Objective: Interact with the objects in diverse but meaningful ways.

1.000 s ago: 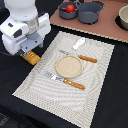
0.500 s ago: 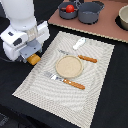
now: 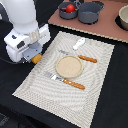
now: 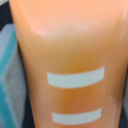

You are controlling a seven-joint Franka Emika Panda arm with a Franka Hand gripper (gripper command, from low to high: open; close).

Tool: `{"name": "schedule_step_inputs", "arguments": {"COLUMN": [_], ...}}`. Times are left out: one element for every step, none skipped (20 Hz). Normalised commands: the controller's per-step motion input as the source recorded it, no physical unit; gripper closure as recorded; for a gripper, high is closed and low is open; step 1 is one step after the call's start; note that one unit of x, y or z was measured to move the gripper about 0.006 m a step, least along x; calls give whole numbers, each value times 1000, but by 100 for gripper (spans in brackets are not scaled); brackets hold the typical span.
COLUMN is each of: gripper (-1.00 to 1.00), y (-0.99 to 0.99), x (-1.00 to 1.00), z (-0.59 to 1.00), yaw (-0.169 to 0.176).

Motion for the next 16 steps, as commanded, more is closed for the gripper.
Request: {"name": "schedule_step_inputs", "arguments": {"gripper": [100, 100, 100, 100, 100, 100, 100, 100, 100, 100, 100, 100, 100, 100, 100, 100], "y": [-49, -91, -286, -274, -197, -254, -329, -220, -154, -97, -74, -51, -43, -49, -3, 0], "x": [40, 0, -206, -423, -320, -211, 0, 151, 480, 663, 783, 869, 903, 986, 1000, 1000], "z": [-40, 134, 594, 866, 1000, 1000, 1000, 1000, 1000, 1000, 1000, 1000, 1000, 1000, 1000, 1000], "yaw": [26, 29, 13, 0, 0, 0, 0, 0, 0, 0, 0, 0, -7, -14, -12, -5]}}
